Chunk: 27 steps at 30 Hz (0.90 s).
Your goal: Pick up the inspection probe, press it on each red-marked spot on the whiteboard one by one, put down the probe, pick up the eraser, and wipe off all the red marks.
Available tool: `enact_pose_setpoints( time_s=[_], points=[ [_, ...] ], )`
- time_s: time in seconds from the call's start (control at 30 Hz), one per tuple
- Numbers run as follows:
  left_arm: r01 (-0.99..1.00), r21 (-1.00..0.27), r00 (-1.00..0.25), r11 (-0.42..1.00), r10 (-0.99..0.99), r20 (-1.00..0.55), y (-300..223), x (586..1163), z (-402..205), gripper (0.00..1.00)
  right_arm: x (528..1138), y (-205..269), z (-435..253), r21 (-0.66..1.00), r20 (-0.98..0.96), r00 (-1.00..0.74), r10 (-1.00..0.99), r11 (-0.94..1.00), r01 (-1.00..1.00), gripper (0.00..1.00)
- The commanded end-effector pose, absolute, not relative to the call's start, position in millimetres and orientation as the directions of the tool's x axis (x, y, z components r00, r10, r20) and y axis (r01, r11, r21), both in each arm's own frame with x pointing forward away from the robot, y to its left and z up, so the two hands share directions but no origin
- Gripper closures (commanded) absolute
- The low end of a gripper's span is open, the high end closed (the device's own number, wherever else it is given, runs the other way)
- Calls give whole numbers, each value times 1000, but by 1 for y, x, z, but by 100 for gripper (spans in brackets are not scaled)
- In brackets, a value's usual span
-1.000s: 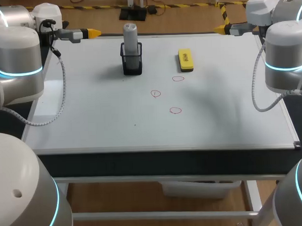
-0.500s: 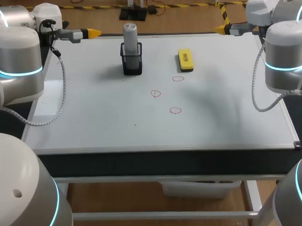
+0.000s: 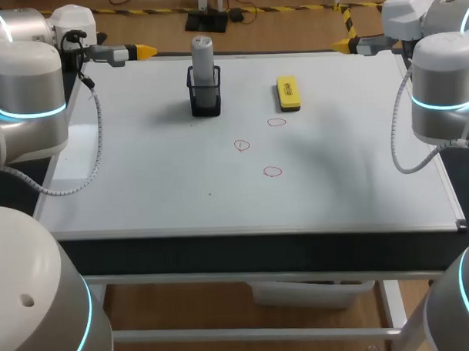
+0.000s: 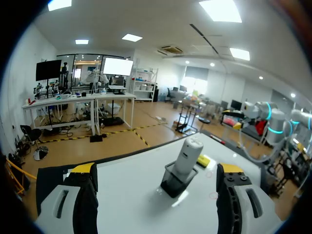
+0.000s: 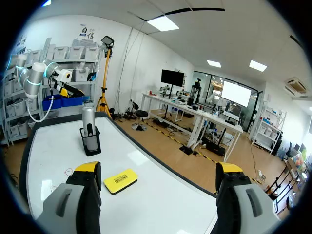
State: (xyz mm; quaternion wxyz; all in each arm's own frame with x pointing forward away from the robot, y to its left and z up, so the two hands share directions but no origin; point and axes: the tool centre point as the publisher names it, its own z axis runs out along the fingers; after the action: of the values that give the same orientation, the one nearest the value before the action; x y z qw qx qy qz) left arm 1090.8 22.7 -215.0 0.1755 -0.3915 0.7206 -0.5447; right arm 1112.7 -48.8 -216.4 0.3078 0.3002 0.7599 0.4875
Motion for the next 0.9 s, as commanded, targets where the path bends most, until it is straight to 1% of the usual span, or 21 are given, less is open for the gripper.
enact_pose_setpoints(
  time_s=[0.03, 0.17, 0.3, 0.43, 0.57, 0.6, 0.9],
  points=[
    [-371, -924, -632, 98, -755, 174, 23, 1091, -216, 0, 1113, -49, -216, 925, -175, -631, 756, 345, 157, 0],
    [-371, -924, -632, 98, -755, 174, 23, 1091, -216, 0, 1113, -49, -216, 925, -175, -631, 756, 345, 157, 0],
    [-289, -945, -743, 151, -658, 122, 10, 1088, -221, 0, 1113, -49, -216, 925, -175, -631, 756, 345, 157, 0],
    [-210, -966, -834, 152, -543, 96, -2, 1088, -225, 0, 1113, -49, -216, 925, -175, -631, 756, 345, 157, 0],
    [-127, -985, -909, 121, -411, 67, -12, 1089, -228, 0, 1113, -49, -216, 925, -175, -631, 756, 345, 157, 0],
    [-106, -990, -922, 94, -382, 62, -14, 1089, -229, 0, 1113, -49, -216, 925, -175, -631, 756, 345, 157, 0],
    [-56, -995, -984, 86, -175, 40, -46, 1099, -237, 0, 1113, -49, -216, 925, -175, -631, 756, 345, 157, 0]
  ],
)
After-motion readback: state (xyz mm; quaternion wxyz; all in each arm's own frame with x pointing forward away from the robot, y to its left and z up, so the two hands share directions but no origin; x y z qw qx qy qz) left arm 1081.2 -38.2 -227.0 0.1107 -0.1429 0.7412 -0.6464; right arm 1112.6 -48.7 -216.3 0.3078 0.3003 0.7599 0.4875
